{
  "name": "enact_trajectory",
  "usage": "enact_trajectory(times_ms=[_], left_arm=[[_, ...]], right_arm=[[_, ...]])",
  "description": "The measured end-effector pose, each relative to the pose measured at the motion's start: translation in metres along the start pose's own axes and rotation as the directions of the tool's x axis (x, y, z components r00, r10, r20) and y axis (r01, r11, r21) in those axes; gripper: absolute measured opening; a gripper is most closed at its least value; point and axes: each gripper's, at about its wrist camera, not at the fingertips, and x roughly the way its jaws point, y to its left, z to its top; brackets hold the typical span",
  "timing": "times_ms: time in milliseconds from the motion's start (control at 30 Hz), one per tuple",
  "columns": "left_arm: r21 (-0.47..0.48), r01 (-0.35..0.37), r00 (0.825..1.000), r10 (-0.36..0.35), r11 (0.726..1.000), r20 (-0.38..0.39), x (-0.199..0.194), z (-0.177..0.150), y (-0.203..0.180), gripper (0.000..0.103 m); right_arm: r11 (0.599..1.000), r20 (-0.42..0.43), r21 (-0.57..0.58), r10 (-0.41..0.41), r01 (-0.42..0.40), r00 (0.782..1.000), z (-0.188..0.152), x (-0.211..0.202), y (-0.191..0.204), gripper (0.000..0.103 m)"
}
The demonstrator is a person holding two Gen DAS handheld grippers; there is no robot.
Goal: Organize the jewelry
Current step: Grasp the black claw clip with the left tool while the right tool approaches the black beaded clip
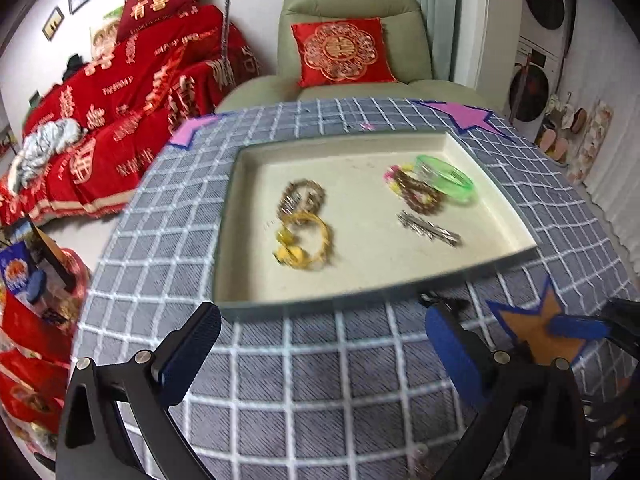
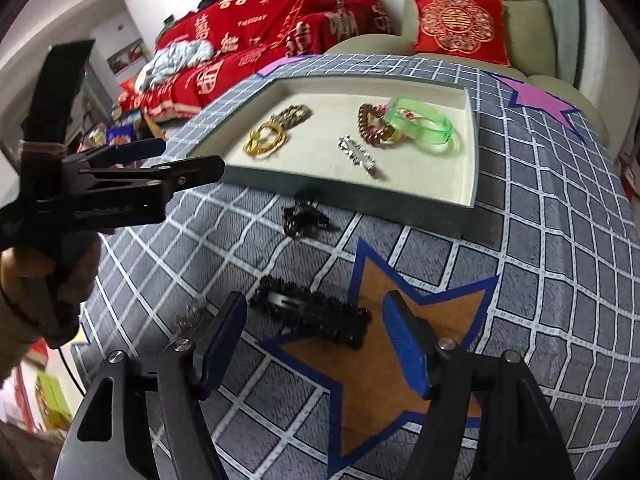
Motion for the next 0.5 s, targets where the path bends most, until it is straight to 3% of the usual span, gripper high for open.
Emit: enact_trajectory(times_ms=[500], left_arm=[[-0.026,0.116,0.990,-0.118,0.993,-0.080,0.017,-0.015,-0.012,0.103]], right_arm=[[0.970,-0.091,-0.242,0.002,-0.024,0.996,0.003,0.034,0.025,0.073]])
